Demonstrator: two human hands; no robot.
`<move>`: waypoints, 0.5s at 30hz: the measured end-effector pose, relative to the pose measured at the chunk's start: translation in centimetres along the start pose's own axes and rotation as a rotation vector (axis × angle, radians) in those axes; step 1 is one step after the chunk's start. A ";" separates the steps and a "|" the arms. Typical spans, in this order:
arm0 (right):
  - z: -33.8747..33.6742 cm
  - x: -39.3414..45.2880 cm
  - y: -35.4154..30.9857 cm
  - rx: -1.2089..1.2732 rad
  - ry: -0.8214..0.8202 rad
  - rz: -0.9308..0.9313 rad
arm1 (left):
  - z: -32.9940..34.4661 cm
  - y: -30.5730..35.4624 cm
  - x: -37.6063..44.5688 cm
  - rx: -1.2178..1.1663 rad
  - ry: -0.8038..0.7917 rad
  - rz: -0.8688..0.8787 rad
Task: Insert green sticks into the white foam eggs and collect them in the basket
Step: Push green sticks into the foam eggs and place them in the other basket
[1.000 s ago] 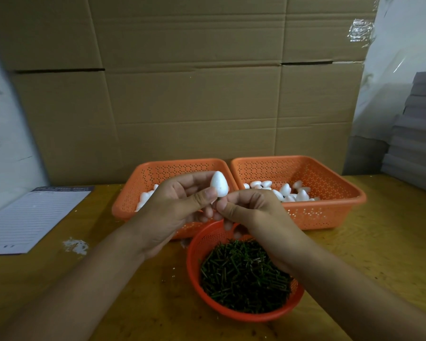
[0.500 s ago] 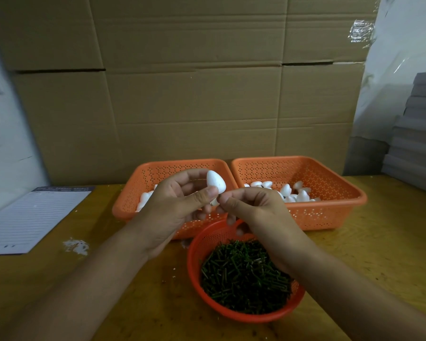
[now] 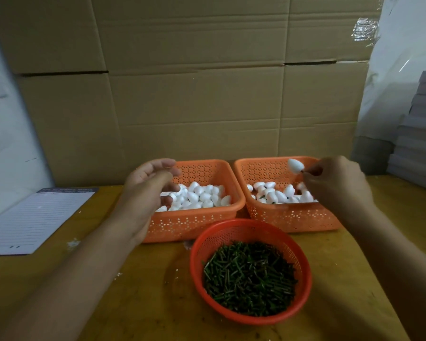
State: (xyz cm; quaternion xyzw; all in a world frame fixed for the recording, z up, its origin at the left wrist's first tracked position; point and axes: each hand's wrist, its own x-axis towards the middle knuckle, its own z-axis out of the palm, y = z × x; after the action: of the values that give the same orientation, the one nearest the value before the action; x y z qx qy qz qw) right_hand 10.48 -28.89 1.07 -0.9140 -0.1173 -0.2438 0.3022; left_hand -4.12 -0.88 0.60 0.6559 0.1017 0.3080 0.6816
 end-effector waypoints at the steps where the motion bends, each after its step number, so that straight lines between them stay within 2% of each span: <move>1: 0.1 0.1 0.2 -0.011 0.021 0.021 | -0.2 -0.1 0.2 0.023 0.003 -0.004; 4: 0.4 0.0 -0.3 -0.007 -0.012 -0.001 | -0.6 -0.6 1.0 0.135 -0.006 -0.001; 7: 0.4 -1.3 -2.2 0.075 -0.168 -0.202 | -0.9 -1.5 1.6 0.306 0.005 0.046; 9: 0.2 -2.8 -3.9 0.128 -0.375 -0.403 | -0.8 -2.1 2.0 0.448 0.022 0.113; 11: 0.0 -4.2 -5.1 0.111 -0.657 -0.552 | -0.6 -2.3 2.6 0.580 -0.023 0.166; 13: 0.0 -5.2 -5.5 0.008 -0.921 -0.616 | -0.3 -2.1 3.6 0.723 -0.127 0.170; 15: 0.2 -5.8 -5.6 -0.112 -1.081 -0.631 | -0.1 -1.6 4.8 0.895 -0.239 0.147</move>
State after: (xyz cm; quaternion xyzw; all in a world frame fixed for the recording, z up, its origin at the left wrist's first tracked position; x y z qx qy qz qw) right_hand 3.54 -24.78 0.70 -0.8441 -0.5046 0.1694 0.0653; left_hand 0.12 1.96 0.30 0.9218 0.0986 0.2035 0.3150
